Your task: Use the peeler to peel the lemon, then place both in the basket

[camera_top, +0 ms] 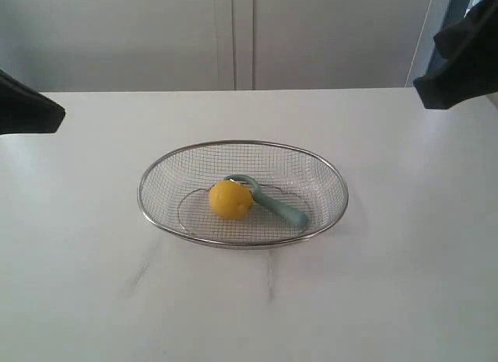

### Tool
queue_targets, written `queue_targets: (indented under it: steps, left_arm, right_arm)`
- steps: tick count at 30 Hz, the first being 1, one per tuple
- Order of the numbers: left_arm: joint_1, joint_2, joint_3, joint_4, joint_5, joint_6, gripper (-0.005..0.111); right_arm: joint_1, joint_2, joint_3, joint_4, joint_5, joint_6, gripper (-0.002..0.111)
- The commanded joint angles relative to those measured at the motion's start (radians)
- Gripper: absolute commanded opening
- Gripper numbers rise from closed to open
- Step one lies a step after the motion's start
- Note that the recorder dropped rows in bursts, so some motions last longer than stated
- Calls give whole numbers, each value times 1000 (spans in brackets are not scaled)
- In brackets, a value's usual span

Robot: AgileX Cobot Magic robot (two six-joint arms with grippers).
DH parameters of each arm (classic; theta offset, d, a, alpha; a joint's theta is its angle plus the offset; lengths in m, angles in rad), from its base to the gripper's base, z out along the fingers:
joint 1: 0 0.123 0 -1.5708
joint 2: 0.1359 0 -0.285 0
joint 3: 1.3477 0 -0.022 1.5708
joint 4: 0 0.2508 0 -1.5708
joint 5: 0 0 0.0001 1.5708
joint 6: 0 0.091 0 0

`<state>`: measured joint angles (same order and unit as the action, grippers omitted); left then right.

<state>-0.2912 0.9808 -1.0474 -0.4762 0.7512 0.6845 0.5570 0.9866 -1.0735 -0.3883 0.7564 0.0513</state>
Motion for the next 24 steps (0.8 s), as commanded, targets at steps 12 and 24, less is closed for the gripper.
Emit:
queue_targets:
  steps: [12,24]
  left_arm:
    - [0,-55,0,-4,28,-15,0]
    - [-2,-96,0,-4,26,-15,0]
  right_arm:
    - [-9,-7,-1,-9,-2,6,0]
    - [-9,-7,-1,-9,-2,6,0]
